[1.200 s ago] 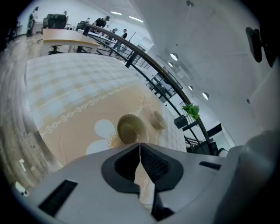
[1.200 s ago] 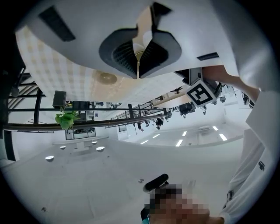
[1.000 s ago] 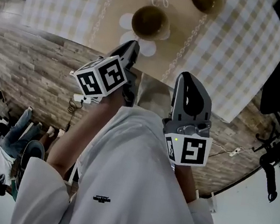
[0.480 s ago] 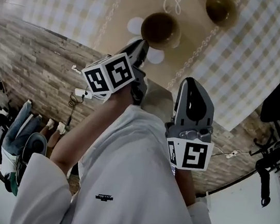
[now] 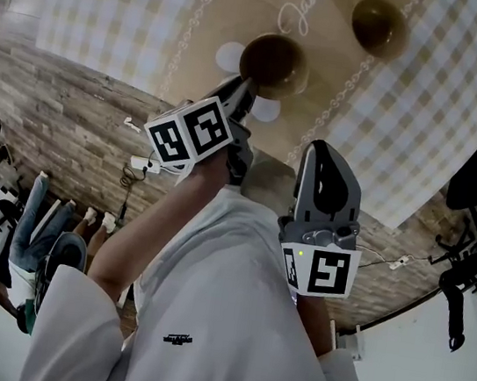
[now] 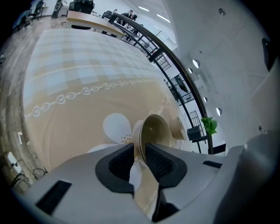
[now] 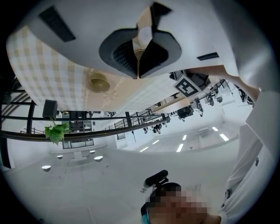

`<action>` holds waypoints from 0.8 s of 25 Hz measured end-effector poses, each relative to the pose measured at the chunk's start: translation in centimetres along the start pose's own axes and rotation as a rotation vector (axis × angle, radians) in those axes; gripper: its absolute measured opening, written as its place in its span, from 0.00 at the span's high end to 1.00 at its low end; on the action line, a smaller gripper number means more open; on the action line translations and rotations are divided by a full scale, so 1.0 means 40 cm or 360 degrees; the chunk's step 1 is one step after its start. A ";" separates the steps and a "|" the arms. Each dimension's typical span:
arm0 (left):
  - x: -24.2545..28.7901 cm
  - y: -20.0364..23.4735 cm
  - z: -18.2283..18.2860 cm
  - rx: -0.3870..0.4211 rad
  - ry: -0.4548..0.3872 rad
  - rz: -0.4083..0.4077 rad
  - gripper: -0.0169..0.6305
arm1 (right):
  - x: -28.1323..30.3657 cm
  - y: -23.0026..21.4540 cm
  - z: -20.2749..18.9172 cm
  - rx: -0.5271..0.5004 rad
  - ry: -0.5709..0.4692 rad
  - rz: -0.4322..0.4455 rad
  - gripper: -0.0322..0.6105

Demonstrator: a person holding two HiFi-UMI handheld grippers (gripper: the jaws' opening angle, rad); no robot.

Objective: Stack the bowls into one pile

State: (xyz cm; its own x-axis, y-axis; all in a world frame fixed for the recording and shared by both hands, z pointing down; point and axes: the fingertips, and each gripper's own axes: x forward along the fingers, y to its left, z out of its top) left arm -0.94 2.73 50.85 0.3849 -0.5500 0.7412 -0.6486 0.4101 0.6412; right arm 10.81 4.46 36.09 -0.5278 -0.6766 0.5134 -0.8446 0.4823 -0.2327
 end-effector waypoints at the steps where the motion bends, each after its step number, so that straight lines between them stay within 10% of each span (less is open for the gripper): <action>1: 0.002 -0.002 0.002 -0.0004 0.0000 -0.0004 0.84 | 0.003 -0.001 -0.001 0.0003 0.0002 -0.0002 0.89; 20: -0.012 -0.074 -0.001 0.0295 0.0065 -0.0007 0.93 | -0.016 -0.017 0.008 0.0043 -0.0051 -0.0058 0.89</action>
State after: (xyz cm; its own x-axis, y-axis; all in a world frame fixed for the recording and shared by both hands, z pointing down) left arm 0.82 1.81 48.62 0.4119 -0.5199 0.7484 -0.7552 0.2649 0.5996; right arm 11.69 4.39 35.66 -0.4989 -0.7111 0.4954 -0.8652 0.4422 -0.2366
